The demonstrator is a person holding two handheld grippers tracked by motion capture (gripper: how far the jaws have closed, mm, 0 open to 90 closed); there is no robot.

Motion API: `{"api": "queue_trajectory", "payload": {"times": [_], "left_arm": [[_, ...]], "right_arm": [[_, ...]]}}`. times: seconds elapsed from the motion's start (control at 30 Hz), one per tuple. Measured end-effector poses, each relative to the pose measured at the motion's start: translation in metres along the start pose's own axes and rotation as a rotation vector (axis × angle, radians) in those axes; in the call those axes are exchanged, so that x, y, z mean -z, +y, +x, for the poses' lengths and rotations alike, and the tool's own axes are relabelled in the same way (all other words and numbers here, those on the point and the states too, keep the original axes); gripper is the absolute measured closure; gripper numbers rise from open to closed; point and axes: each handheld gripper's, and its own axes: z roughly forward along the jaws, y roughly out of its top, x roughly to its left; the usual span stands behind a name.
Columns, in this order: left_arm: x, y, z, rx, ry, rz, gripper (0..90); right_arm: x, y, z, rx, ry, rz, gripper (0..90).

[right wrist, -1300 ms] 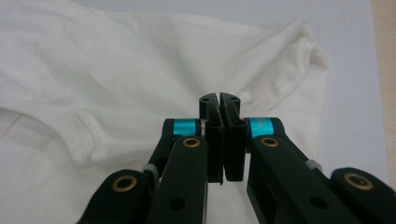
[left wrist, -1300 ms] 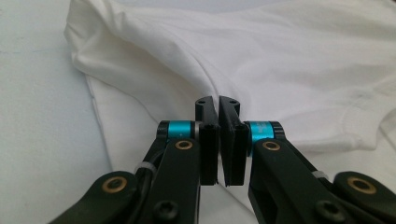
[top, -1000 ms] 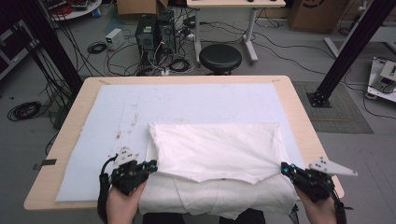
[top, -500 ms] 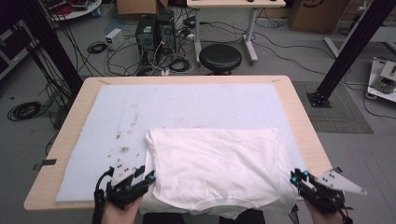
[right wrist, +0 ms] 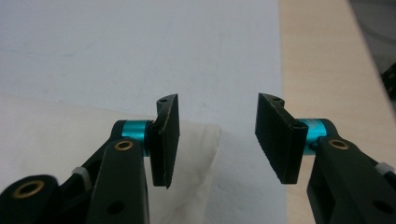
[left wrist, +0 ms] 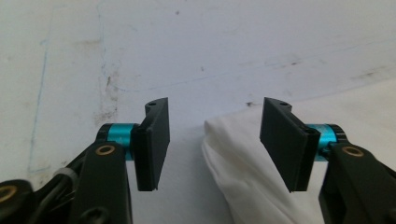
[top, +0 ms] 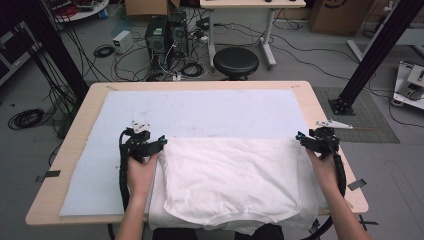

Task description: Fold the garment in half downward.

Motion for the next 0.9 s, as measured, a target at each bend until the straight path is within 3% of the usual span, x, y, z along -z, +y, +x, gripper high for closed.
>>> {"api": "queue_trajectory", "payload": {"times": [0.03, 0.1, 0.17, 0.23, 0.27, 0.3, 0.33, 0.37, 0.4, 0.43, 0.53, 0.63, 0.7, 0.73, 0.83, 0.9], "left_arm": [[-0.012, -0.001, 0.001, 0.012, -0.041, 0.045, 38.3], [-0.020, -0.004, 0.002, 0.037, -0.048, 0.085, 37.9], [-0.020, -0.009, 0.003, 0.064, -0.046, 0.068, 35.6], [-0.019, -0.011, 0.000, 0.045, -0.026, 0.062, 38.4], [-0.017, -0.012, 0.000, 0.032, -0.051, 0.054, 46.1], [-0.016, -0.014, 0.001, 0.062, -0.129, 0.043, 67.2], [-0.015, -0.014, 0.000, 0.058, -0.117, 0.039, 77.7], [-0.015, -0.014, 0.000, 0.058, -0.117, 0.039, 81.0], [-0.016, -0.012, -0.001, 0.035, -0.103, 0.034, 81.0], [-0.016, -0.011, -0.002, 0.038, -0.095, 0.026, 82.6], [-0.020, 0.002, -0.003, -0.015, -0.071, 0.018, 83.7], [-0.023, 0.023, -0.005, -0.090, -0.030, 0.005, 84.4], [-0.028, 0.037, -0.003, -0.112, -0.011, -0.006, 84.3], [-0.031, 0.042, -0.002, -0.109, -0.007, -0.030, 84.3], [-0.044, 0.060, 0.004, -0.100, 0.012, -0.039, 84.3], [-0.053, 0.066, 0.007, -0.086, 0.017, -0.048, 84.2]], "right_arm": [[-0.014, -0.002, -0.003, -0.016, 0.040, 0.054, 48.6], [-0.020, -0.005, -0.002, -0.017, 0.080, 0.085, 50.7], [-0.025, -0.009, 0.000, -0.002, 0.097, 0.115, 53.9], [-0.021, -0.013, 0.001, 0.018, 0.131, 0.097, 73.0], [-0.020, -0.014, 0.001, 0.027, 0.147, 0.094, 81.8], [-0.018, -0.014, 0.002, 0.046, 0.149, 0.092, 84.3], [-0.017, -0.014, 0.003, 0.068, 0.142, 0.092, 85.2], [-0.017, -0.014, 0.003, 0.068, 0.142, 0.092, 85.2], [-0.017, -0.014, 0.003, 0.083, 0.139, 0.084, 85.7], [-0.017, -0.012, 0.002, 0.091, 0.129, 0.074, 86.1], [-0.018, 0.002, -0.002, 0.068, 0.122, 0.032, 86.5], [-0.025, 0.023, 0.002, 0.108, 0.090, 0.014, 86.6], [-0.030, 0.039, 0.006, 0.141, 0.062, -0.007, 86.6], [-0.033, 0.048, 0.007, 0.145, 0.054, -0.015, 86.6], [-0.041, 0.068, 0.006, 0.153, 0.009, -0.062, 86.5], [-0.050, 0.074, 0.006, 0.144, -0.011, -0.058, 86.5]]}}
